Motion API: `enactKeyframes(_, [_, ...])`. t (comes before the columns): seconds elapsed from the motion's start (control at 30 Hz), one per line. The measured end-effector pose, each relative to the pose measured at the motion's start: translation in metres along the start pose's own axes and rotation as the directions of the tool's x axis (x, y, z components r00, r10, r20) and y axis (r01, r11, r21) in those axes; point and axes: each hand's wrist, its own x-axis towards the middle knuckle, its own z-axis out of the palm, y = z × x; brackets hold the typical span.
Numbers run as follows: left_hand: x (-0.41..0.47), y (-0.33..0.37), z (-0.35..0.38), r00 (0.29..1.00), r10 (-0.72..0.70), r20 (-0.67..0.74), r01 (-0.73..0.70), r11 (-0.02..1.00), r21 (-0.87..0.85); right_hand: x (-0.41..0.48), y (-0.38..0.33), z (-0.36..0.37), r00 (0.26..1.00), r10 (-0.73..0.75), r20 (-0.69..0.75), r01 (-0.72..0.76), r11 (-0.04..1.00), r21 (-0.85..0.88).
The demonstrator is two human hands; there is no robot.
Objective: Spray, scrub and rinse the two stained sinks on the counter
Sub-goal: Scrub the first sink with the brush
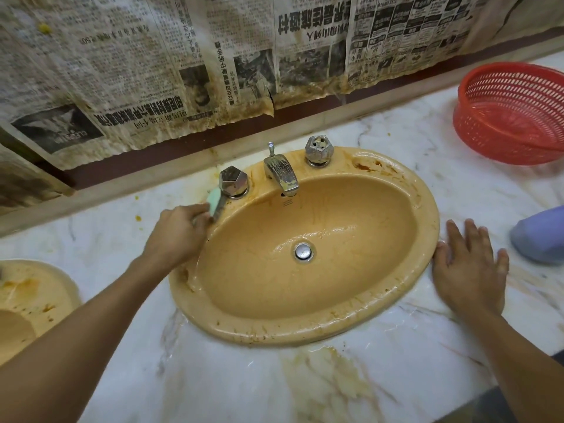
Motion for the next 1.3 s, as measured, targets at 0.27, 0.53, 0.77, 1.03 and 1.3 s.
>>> enactKeyframes(0.27, [0.004,0.010,0.008,0.998,-0.057,-0.015,0.056,0.994,-0.094,0.000,0.000,-0.001,1.000,-0.010,-0.001,0.010,1.000,0.013])
enactKeyframes(0.53, [0.038,0.026,-0.011,0.978,-0.119,-0.169,0.078,0.969,-0.233,-0.001,-0.001,-0.003,1.000,-0.011,-0.009,0.011,1.000,0.010])
enactKeyframes(0.77, [0.014,0.060,-0.011,0.964,0.254,-0.082,-0.216,0.922,0.321,0.000,0.002,-0.001,1.000,-0.019,0.000,0.019,1.000,0.010])
enactKeyframes(1.03, [0.027,0.083,-0.001,0.934,0.356,0.033,-0.283,0.679,0.677,0.000,0.002,0.000,1.000,-0.009,0.011,0.009,1.000,0.004])
enactKeyframes(1.3, [0.007,0.073,0.012,0.882,0.378,0.282,-0.438,0.434,0.787,0.001,0.001,-0.001,1.000,-0.005,0.011,0.005,1.000,-0.006])
